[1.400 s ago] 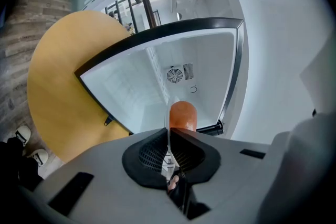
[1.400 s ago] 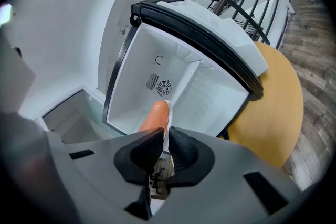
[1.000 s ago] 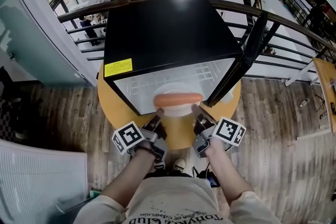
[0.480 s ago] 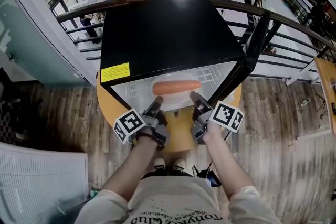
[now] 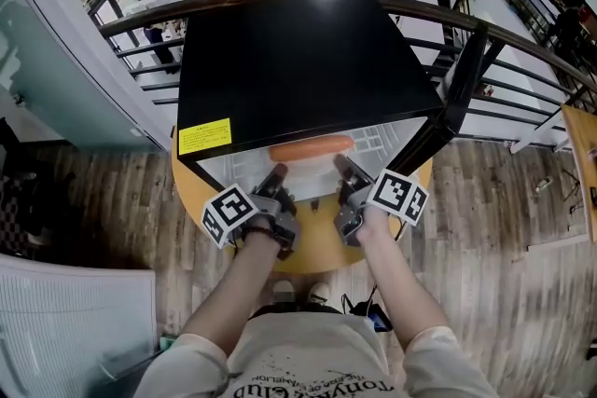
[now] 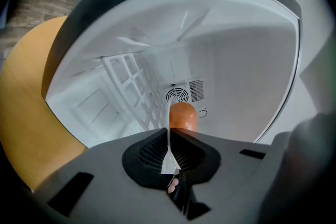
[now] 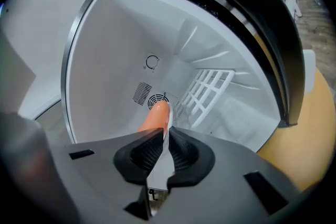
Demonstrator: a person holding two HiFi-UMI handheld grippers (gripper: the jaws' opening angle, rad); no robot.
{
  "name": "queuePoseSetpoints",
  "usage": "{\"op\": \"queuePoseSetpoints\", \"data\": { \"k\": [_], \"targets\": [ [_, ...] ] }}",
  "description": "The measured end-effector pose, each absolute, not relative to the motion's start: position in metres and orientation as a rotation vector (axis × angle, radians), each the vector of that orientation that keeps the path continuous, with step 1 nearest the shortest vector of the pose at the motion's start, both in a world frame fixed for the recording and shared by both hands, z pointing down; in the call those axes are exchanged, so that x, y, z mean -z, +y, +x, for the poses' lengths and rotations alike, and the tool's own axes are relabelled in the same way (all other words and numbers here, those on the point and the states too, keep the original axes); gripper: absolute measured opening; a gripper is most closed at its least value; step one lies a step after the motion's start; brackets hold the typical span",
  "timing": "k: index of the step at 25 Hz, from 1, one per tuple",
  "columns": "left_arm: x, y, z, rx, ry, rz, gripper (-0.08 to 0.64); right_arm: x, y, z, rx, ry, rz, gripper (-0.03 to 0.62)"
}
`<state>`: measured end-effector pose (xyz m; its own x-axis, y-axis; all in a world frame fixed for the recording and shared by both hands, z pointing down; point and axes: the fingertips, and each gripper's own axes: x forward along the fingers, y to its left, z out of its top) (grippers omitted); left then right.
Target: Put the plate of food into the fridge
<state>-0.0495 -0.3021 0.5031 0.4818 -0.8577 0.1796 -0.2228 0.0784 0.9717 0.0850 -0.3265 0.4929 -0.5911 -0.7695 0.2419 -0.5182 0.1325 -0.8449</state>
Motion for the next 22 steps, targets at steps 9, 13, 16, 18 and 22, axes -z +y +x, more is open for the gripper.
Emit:
{"op": "queuePoseSetpoints", "data": {
  "k": [9,13,16,18,22],
  "targets": [
    [-0.509,-0.317,-0.051,0.629,-1.022,1.416,0.032,-0.500,-0.345,0.084,1.458,2.170,-1.270,0.051],
    [-0.512,-0.318,-0.052,0.624,-1.028,1.402,0.032,-0.504,-0.346,0.082,1.466,2.173,-1.278,0.052],
    [-0.515,-0.320,-0.051,0.618,-1.034,1.396,0.032,-0.508,-0.350,0.083,1.466,2.181,-1.286,0.054],
    [-0.517,-0.322,-0.051,0.614,-1.037,1.392,0.032,-0.510,-0.352,0.083,1.468,2.182,-1.289,0.054],
    [-0.515,-0.321,-0.051,0.613,-1.041,1.386,0.032,-0.507,-0.352,0.083,1.457,2.193,-1.298,0.055]
  ]
}}
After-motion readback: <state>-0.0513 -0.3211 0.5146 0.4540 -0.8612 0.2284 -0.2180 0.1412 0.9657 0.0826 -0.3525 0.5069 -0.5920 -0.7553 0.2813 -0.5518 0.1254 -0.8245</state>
